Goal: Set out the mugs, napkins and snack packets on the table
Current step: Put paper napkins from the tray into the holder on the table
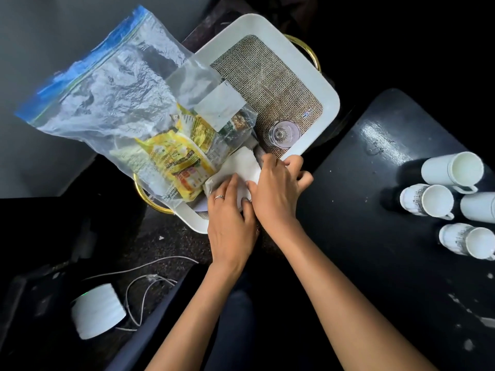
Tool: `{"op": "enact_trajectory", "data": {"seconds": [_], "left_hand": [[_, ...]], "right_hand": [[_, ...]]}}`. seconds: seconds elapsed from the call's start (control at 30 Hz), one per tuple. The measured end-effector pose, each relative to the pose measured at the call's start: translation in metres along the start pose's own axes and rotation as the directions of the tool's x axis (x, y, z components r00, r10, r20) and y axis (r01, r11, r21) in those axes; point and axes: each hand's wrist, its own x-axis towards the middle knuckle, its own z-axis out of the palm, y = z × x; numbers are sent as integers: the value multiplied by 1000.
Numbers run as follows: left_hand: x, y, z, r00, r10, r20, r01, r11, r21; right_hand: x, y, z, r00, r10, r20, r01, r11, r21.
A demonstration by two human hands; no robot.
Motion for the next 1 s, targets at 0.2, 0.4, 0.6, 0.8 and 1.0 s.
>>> {"op": "enact_trajectory", "data": {"seconds": [0.2,0.4,0.6,0.8,1.0], "left_hand": [[1,6,1,1000,-10,3,10,999,38],[2,12,3,1000,25,3,-25,999,37],[10,26,2,995,96,12,-95,994,-44],[25,51,-8,986,134,-101,-147,979,-139],[58,71,-28,981,184,-64,-190,977,-101]], "right_hand": [[19,-6,-6,993,85,80,-91,993,70],[22,2,-10,989,14,149,-28,996,90],[17,18,-19,992,61,113,-107,879,464],[22,34,-41,961,155,231,-277,478,833],[19,58,-60,925,112,364,-380,207,902]]}}
